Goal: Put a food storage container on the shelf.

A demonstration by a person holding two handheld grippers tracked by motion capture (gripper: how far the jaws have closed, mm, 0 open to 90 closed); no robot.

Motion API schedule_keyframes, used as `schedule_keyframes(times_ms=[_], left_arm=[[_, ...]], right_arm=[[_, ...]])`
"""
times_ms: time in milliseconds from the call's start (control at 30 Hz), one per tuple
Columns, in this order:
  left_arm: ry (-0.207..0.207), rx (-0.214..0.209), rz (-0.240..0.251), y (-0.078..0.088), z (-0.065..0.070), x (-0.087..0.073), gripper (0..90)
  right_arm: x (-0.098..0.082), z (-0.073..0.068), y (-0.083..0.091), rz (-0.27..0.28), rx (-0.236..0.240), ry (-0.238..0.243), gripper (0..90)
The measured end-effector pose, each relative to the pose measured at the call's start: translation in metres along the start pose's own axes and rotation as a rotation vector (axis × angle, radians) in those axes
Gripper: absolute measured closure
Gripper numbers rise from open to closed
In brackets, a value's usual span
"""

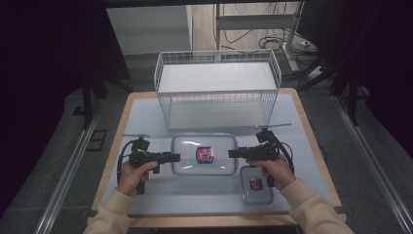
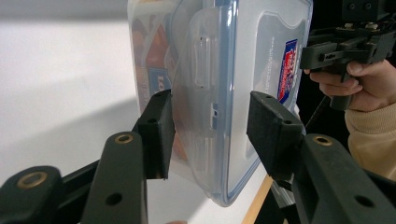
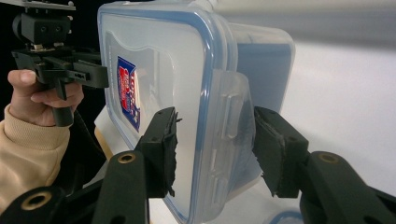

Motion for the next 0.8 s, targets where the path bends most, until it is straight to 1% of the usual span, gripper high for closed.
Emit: schedule_keyframes(times_ms=[133, 167, 200, 233, 267, 300, 333, 367, 400, 433, 467, 500, 533, 567, 600, 633, 667, 700, 733, 767, 800], left_arm=[[-0.031, 0.006, 0.022, 0.002, 0.011, 0.018, 52.1], [-0.031, 0.006, 0.022, 0.002, 0.011, 0.018, 52.1], [-0.051, 0.009, 0.032, 0.003, 0.017, 0.028, 52.1], [-0.051, 0.009, 0.032, 0.003, 0.017, 0.028, 52.1], [-0.066, 0.013, 0.036, 0.004, 0.021, 0.033, 52.1], [-0.071, 0.015, 0.04, 0.004, 0.023, 0.037, 52.1], [-0.092, 0.018, 0.051, 0.006, 0.029, 0.046, 52.1], [-0.092, 0.018, 0.051, 0.006, 0.029, 0.046, 52.1], [-0.102, 0.02, 0.054, 0.007, 0.032, 0.051, 52.1], [-0.11, 0.02, 0.06, 0.008, 0.035, 0.056, 52.1], [-0.13, 0.025, 0.067, 0.009, 0.041, 0.065, 52.1], [-0.13, 0.025, 0.067, 0.009, 0.041, 0.065, 52.1], [-0.139, 0.027, 0.071, 0.01, 0.044, 0.07, 52.1], [-0.146, 0.029, 0.078, 0.011, 0.047, 0.074, 52.1], [-0.155, 0.03, 0.082, 0.011, 0.05, 0.079, 52.1], [-0.161, 0.031, 0.088, 0.012, 0.053, 0.083, 52.1], [-0.173, 0.032, 0.096, 0.013, 0.056, 0.09, 52.1], [-0.177, 0.032, 0.1, 0.013, 0.058, 0.093, 52.1], [-0.196, 0.034, 0.107, 0.015, 0.062, 0.103, 52.1], [-0.196, 0.034, 0.107, 0.015, 0.062, 0.103, 52.1], [-0.213, 0.037, 0.115, 0.016, 0.066, 0.114, 52.1]], right_arm=[[0.014, -0.005, 0.011, 0.035, -0.003, 0.028, 51.2], [0.014, -0.005, 0.011, 0.035, -0.003, 0.028, 51.2], [0.021, -0.007, 0.017, 0.054, -0.006, 0.042, 51.1], [0.021, -0.007, 0.017, 0.054, -0.006, 0.042, 51.1], [0.024, -0.007, 0.021, 0.066, -0.007, 0.051, 51.0], [0.029, -0.009, 0.024, 0.078, -0.01, 0.061, 51.0], [0.035, -0.011, 0.03, 0.092, -0.011, 0.07, 50.9], [0.039, -0.012, 0.033, 0.101, -0.013, 0.076, 50.8], [0.039, -0.012, 0.033, 0.101, -0.013, 0.076, 50.8], [0.043, -0.014, 0.037, 0.109, -0.014, 0.084, 50.8], [0.051, -0.016, 0.043, 0.124, -0.016, 0.094, 50.7], [0.051, -0.016, 0.043, 0.124, -0.016, 0.094, 50.7], [0.059, -0.018, 0.049, 0.139, -0.019, 0.108, 50.6], [0.059, -0.018, 0.049, 0.139, -0.019, 0.108, 50.6], [0.068, -0.021, 0.056, 0.155, -0.021, 0.124, 50.5], [0.068, -0.021, 0.056, 0.155, -0.021, 0.124, 50.5], [0.072, -0.022, 0.059, 0.162, -0.024, 0.132, 50.4], [0.081, -0.024, 0.064, 0.176, -0.027, 0.146, 50.4], [0.086, -0.024, 0.067, 0.184, -0.029, 0.155, 50.4], [0.09, -0.026, 0.07, 0.188, -0.028, 0.157, 50.4], [0.095, -0.026, 0.072, 0.193, -0.03, 0.165, 50.4]])
Point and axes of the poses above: each handheld gripper's, and its own axes: y roughly backward along the jaws, x roughly out of its top, z roughly to its right, the point moved 6 cm from there along -y, roughly forward along the jaws, and after that the axes turned 1 degree about -x, right-handed, at the moved point
